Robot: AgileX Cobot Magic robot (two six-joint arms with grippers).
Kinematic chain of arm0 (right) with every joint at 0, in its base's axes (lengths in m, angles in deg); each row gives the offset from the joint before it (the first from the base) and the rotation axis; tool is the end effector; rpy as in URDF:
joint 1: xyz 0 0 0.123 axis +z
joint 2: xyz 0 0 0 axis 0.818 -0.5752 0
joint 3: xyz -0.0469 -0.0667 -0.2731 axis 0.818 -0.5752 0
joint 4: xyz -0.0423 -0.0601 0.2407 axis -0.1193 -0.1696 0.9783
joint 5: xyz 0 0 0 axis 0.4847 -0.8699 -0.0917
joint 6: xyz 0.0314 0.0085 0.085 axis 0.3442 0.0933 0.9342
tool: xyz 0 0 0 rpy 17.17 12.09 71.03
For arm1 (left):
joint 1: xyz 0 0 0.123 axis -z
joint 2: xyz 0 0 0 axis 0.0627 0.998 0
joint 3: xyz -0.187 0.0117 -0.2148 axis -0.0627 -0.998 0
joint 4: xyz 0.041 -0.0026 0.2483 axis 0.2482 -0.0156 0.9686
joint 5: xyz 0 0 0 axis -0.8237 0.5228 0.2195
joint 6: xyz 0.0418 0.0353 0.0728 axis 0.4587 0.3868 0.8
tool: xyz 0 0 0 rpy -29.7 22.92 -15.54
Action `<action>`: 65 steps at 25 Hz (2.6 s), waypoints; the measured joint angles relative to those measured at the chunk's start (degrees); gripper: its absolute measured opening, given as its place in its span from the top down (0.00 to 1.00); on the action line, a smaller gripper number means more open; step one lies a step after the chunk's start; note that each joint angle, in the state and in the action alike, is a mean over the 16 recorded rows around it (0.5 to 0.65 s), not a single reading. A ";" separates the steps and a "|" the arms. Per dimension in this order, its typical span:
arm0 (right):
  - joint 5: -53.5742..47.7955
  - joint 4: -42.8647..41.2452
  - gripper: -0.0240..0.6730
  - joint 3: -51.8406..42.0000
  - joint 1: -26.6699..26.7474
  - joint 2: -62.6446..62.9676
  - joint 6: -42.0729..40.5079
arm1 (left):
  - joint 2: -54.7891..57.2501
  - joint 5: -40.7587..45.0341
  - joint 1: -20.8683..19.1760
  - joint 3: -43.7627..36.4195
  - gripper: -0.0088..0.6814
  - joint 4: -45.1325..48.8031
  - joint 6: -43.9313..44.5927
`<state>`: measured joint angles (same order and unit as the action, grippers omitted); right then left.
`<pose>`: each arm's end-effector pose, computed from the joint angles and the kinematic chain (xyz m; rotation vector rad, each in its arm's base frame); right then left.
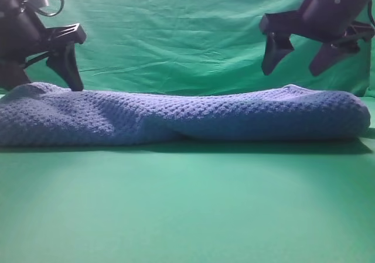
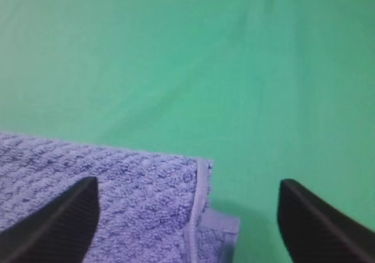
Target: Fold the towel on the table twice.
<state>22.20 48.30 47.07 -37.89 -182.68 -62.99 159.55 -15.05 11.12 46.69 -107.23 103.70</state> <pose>0.3645 0.1169 0.2108 -0.4110 2.2706 0.2000 0.3592 -0.1095 0.1902 0.1381 2.4037 -0.4087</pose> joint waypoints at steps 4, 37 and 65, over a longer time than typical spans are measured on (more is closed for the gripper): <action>-3.02 -0.28 0.14 1.04 0.00 3.57 0.00 | -2.46 4.81 0.00 1.98 0.20 1.79 0.98; -35.83 -13.13 0.97 -5.37 0.00 54.84 15.94 | -53.16 30.01 0.00 -3.50 0.99 27.04 -24.63; -20.03 -15.51 0.97 -42.95 0.00 89.56 13.92 | -102.07 21.88 0.00 -43.45 0.99 38.42 -36.70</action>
<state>2.17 32.80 4.12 -37.89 -93.12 -49.07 57.49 6.83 11.12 3.24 -68.80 67.00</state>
